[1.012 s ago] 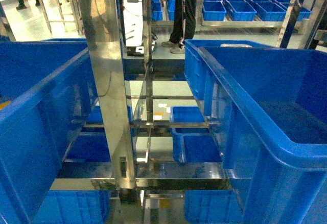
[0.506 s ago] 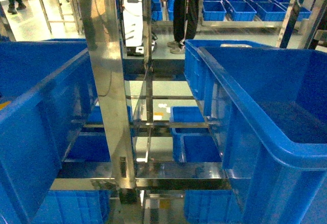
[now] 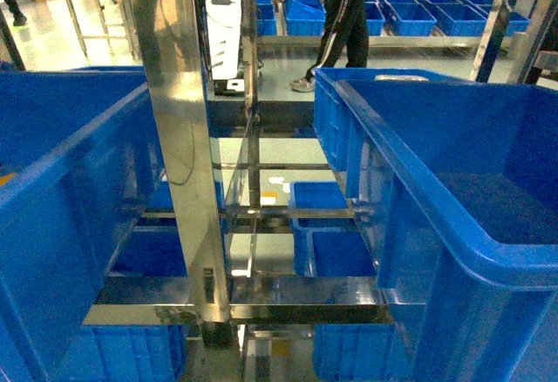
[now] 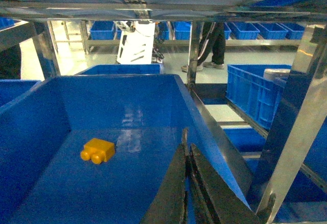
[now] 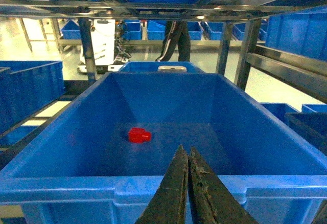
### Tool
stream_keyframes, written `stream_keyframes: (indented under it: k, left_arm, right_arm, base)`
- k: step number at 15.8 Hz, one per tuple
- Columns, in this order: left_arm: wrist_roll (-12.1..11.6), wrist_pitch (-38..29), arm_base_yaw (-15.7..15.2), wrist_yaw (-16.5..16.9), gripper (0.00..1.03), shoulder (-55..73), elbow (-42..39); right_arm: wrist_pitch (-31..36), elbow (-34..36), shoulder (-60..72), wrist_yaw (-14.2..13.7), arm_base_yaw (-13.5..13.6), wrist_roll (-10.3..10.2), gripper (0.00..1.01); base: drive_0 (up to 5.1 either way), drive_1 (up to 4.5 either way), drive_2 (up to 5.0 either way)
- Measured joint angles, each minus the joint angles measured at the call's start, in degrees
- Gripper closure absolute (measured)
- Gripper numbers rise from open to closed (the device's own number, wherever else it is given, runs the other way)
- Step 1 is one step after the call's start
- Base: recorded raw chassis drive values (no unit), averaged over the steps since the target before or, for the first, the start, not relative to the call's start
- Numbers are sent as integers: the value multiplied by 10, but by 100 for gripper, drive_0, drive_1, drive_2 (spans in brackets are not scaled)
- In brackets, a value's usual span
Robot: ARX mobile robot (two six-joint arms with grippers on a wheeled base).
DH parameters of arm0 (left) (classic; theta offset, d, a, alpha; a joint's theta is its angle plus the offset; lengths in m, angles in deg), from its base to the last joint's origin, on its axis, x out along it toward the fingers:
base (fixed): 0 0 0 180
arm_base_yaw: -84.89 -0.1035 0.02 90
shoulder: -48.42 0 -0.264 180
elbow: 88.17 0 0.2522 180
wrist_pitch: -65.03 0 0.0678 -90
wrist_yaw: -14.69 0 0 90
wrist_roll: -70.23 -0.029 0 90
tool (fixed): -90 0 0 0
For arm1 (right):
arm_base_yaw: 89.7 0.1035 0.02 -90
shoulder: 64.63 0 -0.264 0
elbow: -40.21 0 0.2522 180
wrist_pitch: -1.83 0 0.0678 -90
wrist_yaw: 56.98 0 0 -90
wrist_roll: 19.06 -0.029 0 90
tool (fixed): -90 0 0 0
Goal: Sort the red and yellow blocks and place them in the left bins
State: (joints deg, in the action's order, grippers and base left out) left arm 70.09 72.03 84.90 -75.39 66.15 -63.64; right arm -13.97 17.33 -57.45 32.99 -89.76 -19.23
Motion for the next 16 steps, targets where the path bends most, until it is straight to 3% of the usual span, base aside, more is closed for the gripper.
stream_keyframes:
  k: [6, 7, 8, 9, 16]
  left_arm:
    - [0, 0, 0, 0, 101, -61, -58]
    - [0, 13, 0, 0, 101, -69, -61]
    - [0, 73, 0, 1, 101, -120, -67]
    - [0, 78, 0, 0, 101, -150, -76]
    - [1, 71, 0, -1, 101, -172, -99]
  right_arm:
    - [13, 48, -33, 0, 0, 0, 99]
    - [13, 52, -37, 0, 0, 0, 99]
    - [15, 55, -40, 0, 0, 0, 99]
    - [15, 59, -43, 0, 0, 0, 99]
    - [18, 83, -69, 0, 0, 0, 99]
  base:
    - [0, 0, 0]
    - [0, 0, 0]
    - [0, 0, 0]
    - [0, 0, 0]
    - [0, 0, 0]
